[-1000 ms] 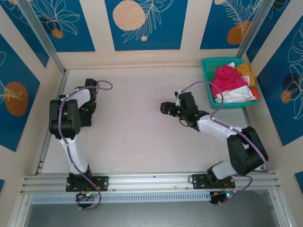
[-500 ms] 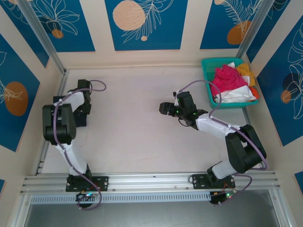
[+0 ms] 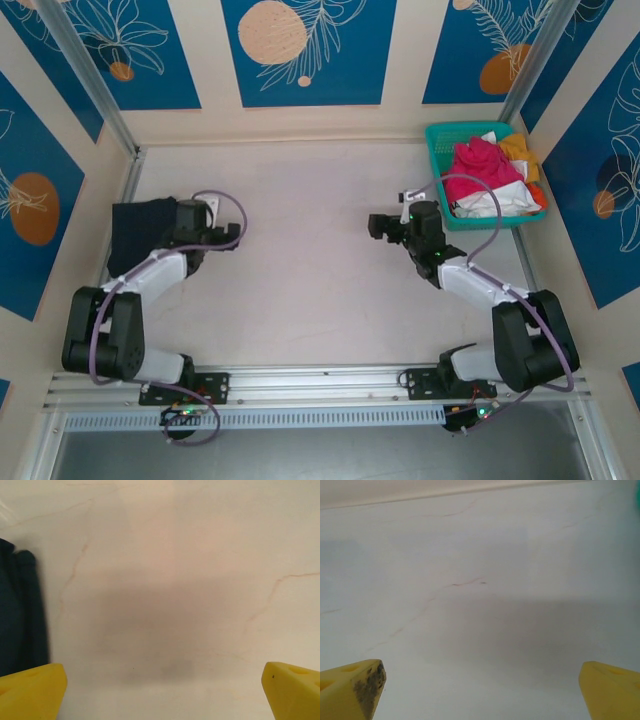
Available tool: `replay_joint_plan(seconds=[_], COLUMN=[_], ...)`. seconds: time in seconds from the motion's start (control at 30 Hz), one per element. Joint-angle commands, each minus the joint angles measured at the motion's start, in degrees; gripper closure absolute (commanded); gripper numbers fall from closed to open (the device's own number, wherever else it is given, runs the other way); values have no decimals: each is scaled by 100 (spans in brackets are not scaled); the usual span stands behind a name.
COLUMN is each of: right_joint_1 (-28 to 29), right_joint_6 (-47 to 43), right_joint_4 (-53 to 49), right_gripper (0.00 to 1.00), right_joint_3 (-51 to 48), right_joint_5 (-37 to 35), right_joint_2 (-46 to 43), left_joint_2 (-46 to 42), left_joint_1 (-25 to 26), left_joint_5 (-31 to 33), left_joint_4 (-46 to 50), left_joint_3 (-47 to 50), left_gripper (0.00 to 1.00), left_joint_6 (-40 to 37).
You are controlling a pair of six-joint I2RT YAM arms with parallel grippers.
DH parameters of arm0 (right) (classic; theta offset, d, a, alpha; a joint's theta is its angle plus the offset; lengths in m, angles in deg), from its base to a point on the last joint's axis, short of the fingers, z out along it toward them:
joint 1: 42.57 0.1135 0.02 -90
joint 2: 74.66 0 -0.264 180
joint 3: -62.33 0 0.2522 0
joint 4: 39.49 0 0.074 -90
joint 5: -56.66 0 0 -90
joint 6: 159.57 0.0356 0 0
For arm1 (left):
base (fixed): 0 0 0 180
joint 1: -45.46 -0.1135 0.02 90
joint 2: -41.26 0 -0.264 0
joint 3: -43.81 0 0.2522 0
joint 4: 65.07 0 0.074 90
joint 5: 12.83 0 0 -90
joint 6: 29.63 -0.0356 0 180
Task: Fold and stack the t-shirts
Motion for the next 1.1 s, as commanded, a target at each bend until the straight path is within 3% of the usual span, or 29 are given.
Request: replay_joint_plan(seconds=[0.0,0.07,0.23,0.5,0.57,1.07], right_joint_1=[-334,-471,-1214,-1739,-1760,-1614], right_joint_6=[-647,-918,-756,-612,-605,-756], right_joint_4=[615,932,1769,3302,3435,3184], right_gripper=[1,1,1,1,1,1], right_joint_3=[-302,-502,-960,-1441,-1372,-1175], right_joint_5=[-279,-403,90,1245,1342,1163], right_joint_2=[-290,-358,-41,736,1053,1205], left_joint_2=[-378,-503,-53,1039,957,973], left_joint_1=[-56,-54,-109,-570,-590,-582], left_joint_5=[-504,-444,-11,-813,-831,-721], left_joint_4=[-1334,-1756,-2836,-5124,-4606,-4784], left_joint_3=[476,733,1147,1846,1687,1751], left_gripper=[0,0,0,0,0,0], left_joint_6=[42,-305,-806,-451,-430,-416])
